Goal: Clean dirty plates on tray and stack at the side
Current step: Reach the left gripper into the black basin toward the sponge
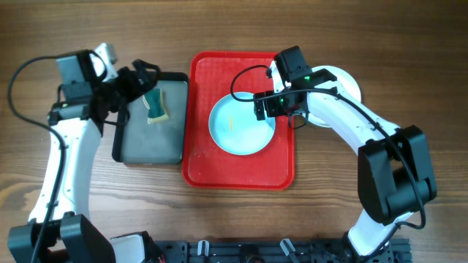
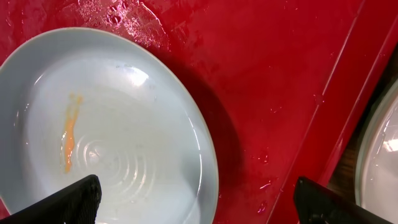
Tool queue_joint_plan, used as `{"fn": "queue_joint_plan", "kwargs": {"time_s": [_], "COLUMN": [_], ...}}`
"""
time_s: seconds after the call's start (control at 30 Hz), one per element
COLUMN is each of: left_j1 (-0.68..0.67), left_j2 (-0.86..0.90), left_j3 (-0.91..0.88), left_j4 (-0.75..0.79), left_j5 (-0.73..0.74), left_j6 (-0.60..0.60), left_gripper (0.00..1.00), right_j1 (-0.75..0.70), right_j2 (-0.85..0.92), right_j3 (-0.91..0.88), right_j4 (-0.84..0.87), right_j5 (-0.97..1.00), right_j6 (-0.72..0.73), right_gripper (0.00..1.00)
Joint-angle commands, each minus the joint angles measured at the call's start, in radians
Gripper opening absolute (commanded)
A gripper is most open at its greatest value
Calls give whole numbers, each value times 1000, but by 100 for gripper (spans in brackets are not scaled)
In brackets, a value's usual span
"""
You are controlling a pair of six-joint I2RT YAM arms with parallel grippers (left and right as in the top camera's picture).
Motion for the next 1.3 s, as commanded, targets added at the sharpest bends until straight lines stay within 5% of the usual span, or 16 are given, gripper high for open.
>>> {"fn": "queue_joint_plan", "kwargs": {"time_s": [0.0, 0.2, 0.47, 0.67, 0.93, 1.27], "left_j1": [-88, -190, -202, -204, -220, -208], "left_j2": [0, 0, 148, 207, 290, 449], "left_j3": [3, 88, 587, 602, 503, 411], "left_j4": [7, -80, -620, -583, -589, -536], "left_j5": [47, -114, -362, -361, -530, -615], "left_j6": [-37, -143, -59, -42, -43, -42], "left_gripper": [100, 100, 100, 100, 69, 75], "right_j1": [-4, -5, -4, -4, -4, -4], "right_j2": [-26, -26, -26, -26, -26, -26], "right_j3": [22, 21, 22, 21, 21, 21], "right_j4": [4, 29, 29, 29, 29, 28], "right_j5": [-17, -18, -18, -18, -18, -18], "right_j6": [-6, -6, -6, -6, -6, -6], "right_gripper": [100, 100, 100, 100, 100, 100]}}
